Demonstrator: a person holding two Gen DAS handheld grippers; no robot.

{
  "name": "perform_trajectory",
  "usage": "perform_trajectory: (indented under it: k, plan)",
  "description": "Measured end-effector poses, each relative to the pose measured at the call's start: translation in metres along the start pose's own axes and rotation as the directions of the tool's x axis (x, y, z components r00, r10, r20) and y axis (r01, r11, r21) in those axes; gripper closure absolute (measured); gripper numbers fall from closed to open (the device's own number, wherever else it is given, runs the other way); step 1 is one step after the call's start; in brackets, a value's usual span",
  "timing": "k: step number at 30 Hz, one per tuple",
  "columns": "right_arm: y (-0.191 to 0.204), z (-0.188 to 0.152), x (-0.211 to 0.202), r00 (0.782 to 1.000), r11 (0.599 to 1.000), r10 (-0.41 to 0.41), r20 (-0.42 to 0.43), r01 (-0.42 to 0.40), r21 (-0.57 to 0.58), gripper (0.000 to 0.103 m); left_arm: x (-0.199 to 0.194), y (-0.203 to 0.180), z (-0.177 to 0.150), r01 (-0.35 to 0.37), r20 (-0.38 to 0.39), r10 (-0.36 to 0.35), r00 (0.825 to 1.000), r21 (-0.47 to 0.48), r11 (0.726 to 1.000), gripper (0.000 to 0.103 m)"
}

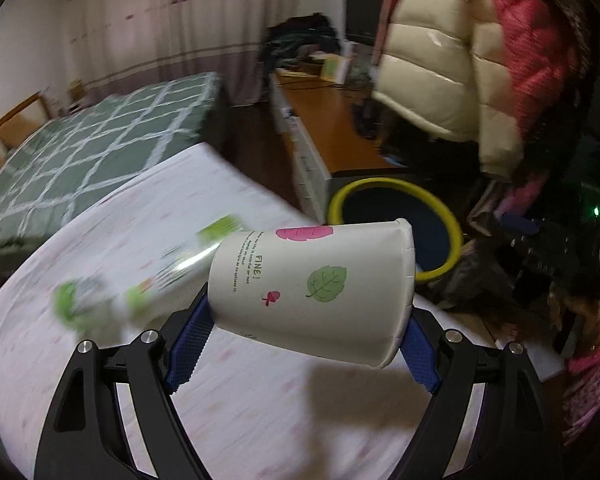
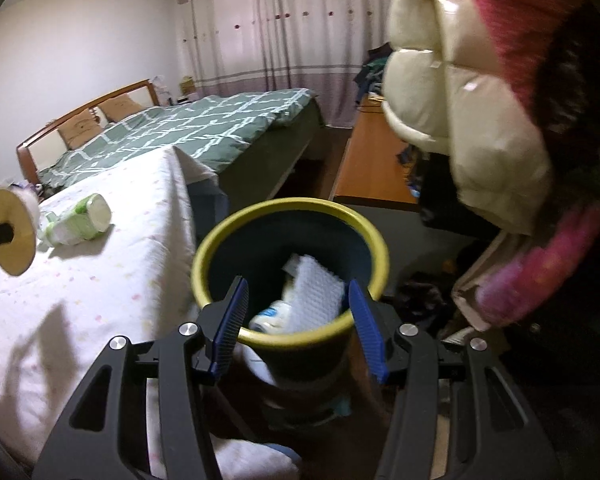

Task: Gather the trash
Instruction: 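Carry the paper cup over the bin and open the left gripper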

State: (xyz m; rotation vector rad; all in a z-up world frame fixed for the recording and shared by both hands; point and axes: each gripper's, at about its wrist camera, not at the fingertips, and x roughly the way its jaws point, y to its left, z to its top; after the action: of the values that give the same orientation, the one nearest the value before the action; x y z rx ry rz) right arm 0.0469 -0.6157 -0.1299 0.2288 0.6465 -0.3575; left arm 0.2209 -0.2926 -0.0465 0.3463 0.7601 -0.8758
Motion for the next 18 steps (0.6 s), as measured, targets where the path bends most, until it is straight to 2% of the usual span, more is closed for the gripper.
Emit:
perform_trajectory:
  k: [7,13,18]
  plan:
    - [-0.033,-0.015,-0.013,0.999,0.998,-0.047,0.001,0.047,0.036,0.053,0.068,-0.067,0.054,0.087,-0.040,-0.085,0.996,0.059,0.994,0.021]
    - [-0.056,-0.025,-0.016,0.998,0.995,-0.069,-0.007,0.069,0.077,0.051,0.126,-0.107,0.080,0.098,-0.080,-0.092,0.993,0.084,0.992,0.021]
    - [-0.066,-0.030,-0.016,0.997,0.992,-0.078,-0.012,0.079,0.101,0.049,0.163,-0.123,0.094,0.102,-0.100,-0.093,0.991,0.081,0.992,0.021]
